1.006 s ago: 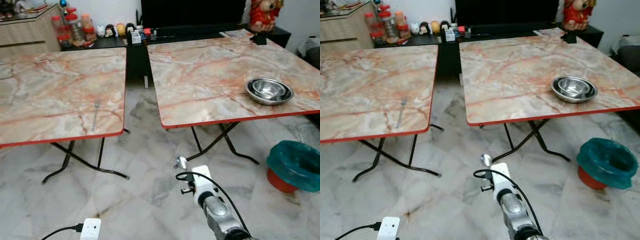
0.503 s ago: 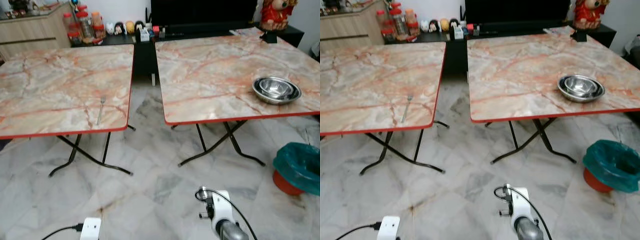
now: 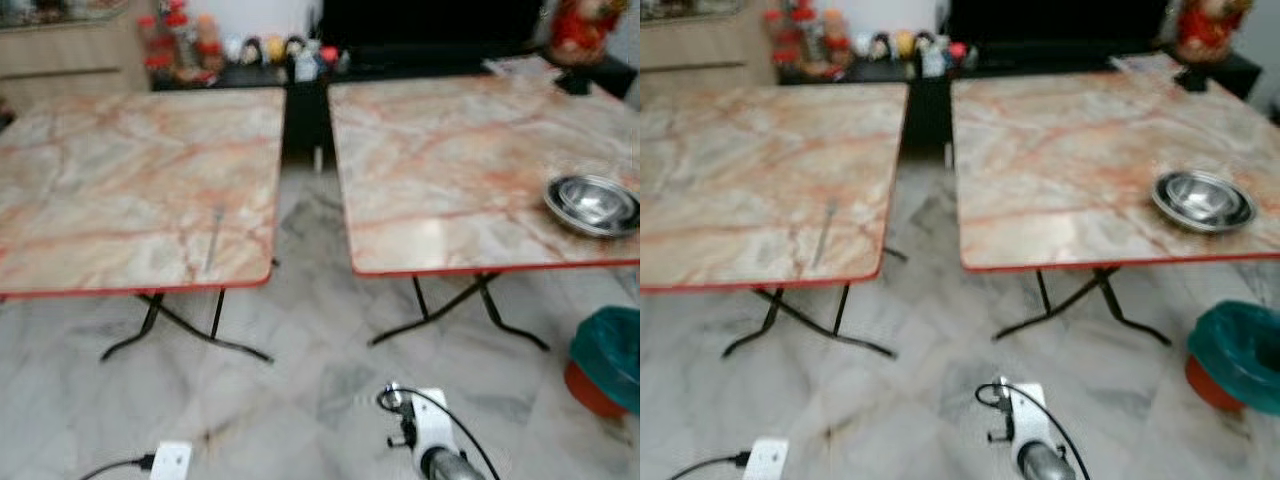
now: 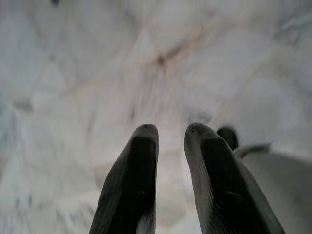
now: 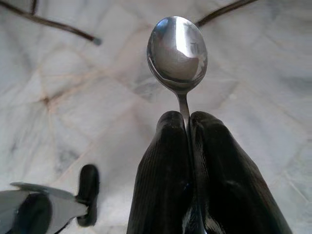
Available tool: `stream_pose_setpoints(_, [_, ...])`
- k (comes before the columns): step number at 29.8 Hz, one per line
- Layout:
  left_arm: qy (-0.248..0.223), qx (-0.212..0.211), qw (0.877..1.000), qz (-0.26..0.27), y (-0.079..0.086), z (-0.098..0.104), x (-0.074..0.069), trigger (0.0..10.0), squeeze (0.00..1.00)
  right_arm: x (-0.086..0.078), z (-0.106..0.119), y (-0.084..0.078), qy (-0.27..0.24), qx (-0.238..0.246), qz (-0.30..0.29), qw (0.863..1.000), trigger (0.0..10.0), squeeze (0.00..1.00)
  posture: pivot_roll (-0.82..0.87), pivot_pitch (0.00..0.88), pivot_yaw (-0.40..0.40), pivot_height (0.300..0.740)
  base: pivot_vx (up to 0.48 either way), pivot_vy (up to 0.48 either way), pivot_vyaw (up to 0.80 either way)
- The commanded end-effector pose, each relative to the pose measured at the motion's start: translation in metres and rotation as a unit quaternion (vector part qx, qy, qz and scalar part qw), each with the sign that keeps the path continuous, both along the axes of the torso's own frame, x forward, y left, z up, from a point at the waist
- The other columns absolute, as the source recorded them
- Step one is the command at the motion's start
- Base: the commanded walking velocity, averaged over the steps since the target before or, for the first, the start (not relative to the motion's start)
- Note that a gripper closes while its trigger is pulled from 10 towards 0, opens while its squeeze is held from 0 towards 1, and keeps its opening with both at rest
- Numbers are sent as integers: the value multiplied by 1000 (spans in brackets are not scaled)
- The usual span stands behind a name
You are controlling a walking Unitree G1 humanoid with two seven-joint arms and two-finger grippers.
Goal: Setting the table
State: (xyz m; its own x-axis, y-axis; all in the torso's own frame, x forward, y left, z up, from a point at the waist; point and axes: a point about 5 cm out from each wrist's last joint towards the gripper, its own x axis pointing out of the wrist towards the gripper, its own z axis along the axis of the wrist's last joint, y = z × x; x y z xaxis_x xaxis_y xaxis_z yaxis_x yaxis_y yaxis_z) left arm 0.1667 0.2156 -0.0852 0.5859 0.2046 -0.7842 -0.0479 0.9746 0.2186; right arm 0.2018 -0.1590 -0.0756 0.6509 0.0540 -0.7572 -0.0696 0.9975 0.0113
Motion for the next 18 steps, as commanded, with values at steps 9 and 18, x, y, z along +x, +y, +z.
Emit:
stream_pose_setpoints(9, [7,-9,1000,-10,-8,-3,-2,10000,0,-5,-2,-12,12,-9,-18,1000,10000,0,-5,22,21,740,352,0,198])
stream_pose_setpoints(18, [10,-6,1000,-21,-7,-3,-3,10000,0,-5,-2,-12,11,-11,-16,1000,10000,0,-7,7,24,740,361,0,0])
